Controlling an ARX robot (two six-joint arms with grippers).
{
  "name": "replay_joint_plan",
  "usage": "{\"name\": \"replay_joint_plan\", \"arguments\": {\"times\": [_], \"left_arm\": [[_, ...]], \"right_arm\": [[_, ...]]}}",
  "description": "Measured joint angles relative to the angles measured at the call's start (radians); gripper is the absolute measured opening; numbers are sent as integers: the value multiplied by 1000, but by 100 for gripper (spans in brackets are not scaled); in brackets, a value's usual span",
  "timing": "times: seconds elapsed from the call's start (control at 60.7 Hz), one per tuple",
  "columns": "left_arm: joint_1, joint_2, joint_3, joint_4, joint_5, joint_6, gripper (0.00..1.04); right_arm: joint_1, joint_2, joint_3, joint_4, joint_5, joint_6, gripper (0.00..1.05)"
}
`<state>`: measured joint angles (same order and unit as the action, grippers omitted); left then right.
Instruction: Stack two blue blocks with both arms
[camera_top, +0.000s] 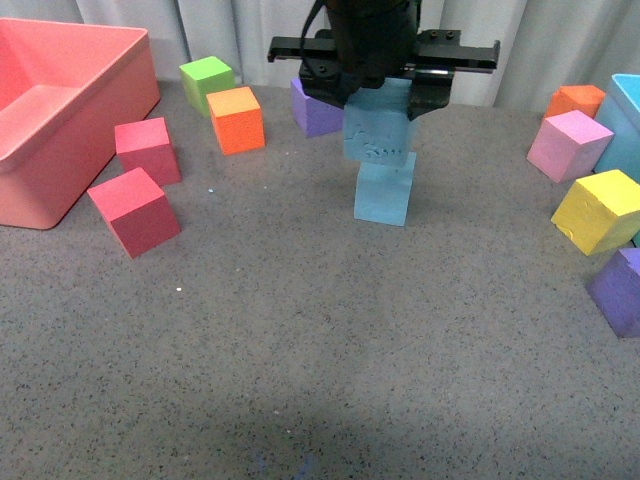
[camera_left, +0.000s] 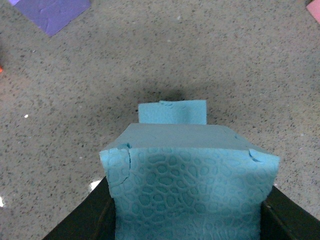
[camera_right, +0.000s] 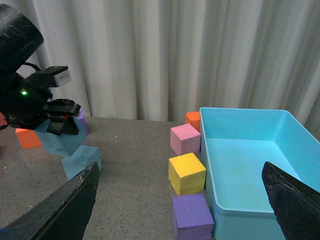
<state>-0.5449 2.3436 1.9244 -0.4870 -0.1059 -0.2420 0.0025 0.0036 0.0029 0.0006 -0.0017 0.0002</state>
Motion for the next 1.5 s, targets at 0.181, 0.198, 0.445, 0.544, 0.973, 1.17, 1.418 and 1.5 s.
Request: {"name": "replay_joint_plan", "arguments": {"times": [0.181, 0.198, 0.445, 0.544, 0.973, 1.17, 1.418, 1.5], "left_arm": [[-18, 83, 146, -77, -21, -6, 48], [-18, 91, 159, -84, -25, -7, 48], [-19, 151, 212, -109, -24, -18, 48], [-18, 169, 225, -116, -28, -18, 48], [-1, 213, 289, -137, -37, -27, 49], [-1, 213, 311, -165, -6, -30, 81], [-3, 213, 323, -169, -3, -31, 98], [-3, 212, 321, -166, 2, -32, 98]], "right_arm": [[0, 0, 0, 0, 0, 0, 95], [0, 0, 0, 0, 0, 0, 95], [0, 0, 0, 0, 0, 0, 95], [0, 0, 0, 0, 0, 0, 95], [0, 0, 0, 0, 0, 0, 95], [0, 0, 0, 0, 0, 0, 95], [0, 0, 0, 0, 0, 0, 95], [0, 0, 0, 0, 0, 0, 95]]}}
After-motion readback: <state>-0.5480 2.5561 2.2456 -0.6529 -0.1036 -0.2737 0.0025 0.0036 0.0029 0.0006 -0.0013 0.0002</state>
